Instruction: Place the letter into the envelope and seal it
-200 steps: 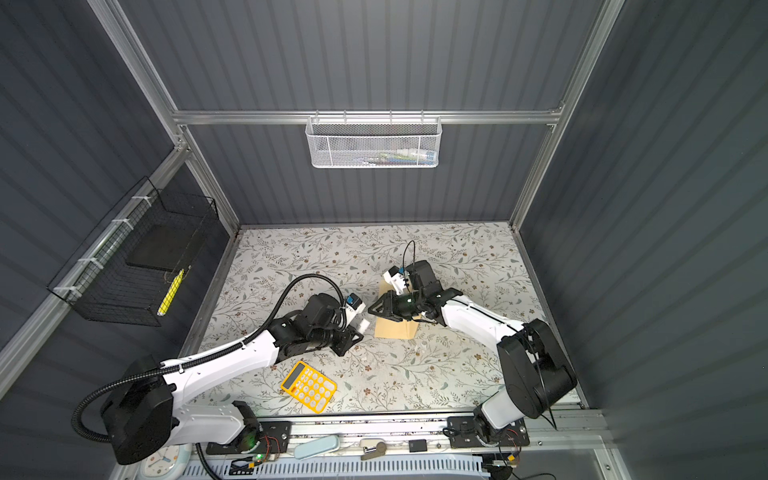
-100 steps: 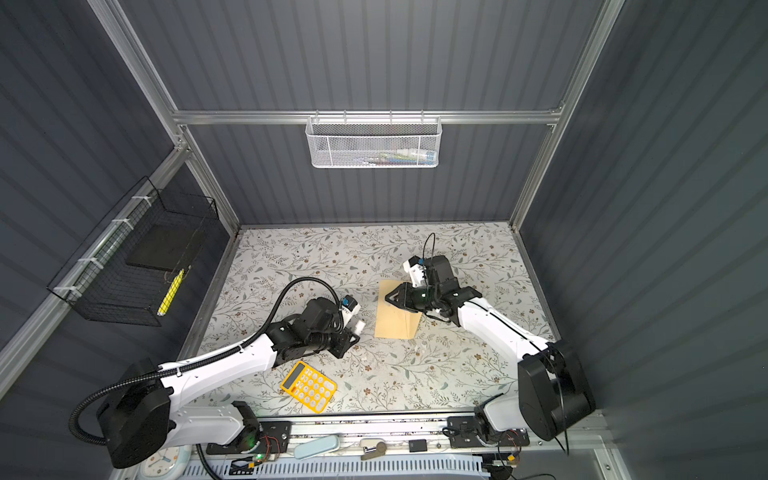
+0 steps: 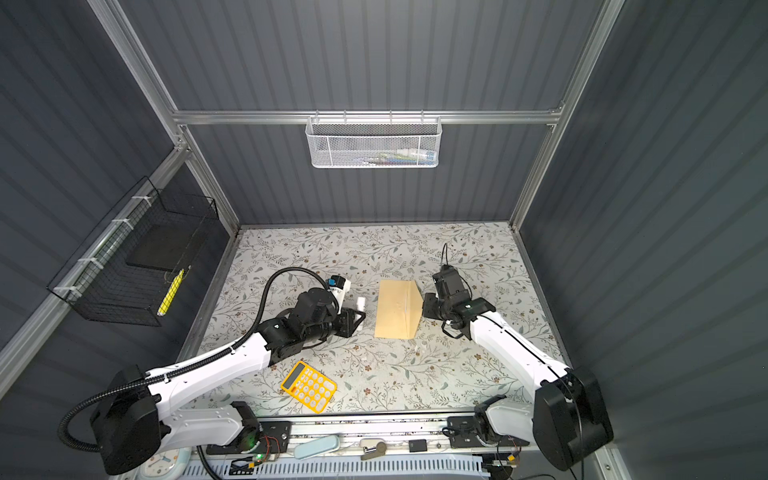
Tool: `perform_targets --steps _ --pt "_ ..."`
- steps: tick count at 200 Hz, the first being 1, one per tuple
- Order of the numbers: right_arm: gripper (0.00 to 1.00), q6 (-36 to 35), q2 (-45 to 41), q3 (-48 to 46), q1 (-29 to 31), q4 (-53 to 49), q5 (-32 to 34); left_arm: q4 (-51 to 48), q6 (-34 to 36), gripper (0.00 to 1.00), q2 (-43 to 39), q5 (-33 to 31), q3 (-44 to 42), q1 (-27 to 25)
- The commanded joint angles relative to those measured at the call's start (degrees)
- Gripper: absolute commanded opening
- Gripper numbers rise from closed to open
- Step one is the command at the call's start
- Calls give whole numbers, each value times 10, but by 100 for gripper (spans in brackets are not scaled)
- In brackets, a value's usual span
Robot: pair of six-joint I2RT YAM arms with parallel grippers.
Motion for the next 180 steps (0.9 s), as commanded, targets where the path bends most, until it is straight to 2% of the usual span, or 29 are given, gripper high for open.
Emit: perform_targets --steps 1,92,134,180 --pt "20 7 -7 -28 -10 20 81 51 -65 7 -16 11 18 0" --pt "25 54 39 -94 -12 103 143 211 -222 7 -18 11 -21 -1" --pt "28 73 69 -100 -7 117 146 244 -253 7 -14 0 -28 -2" --pt "40 89 92 -103 2 120 156 264 -263 8 -10 -9 -29 -1"
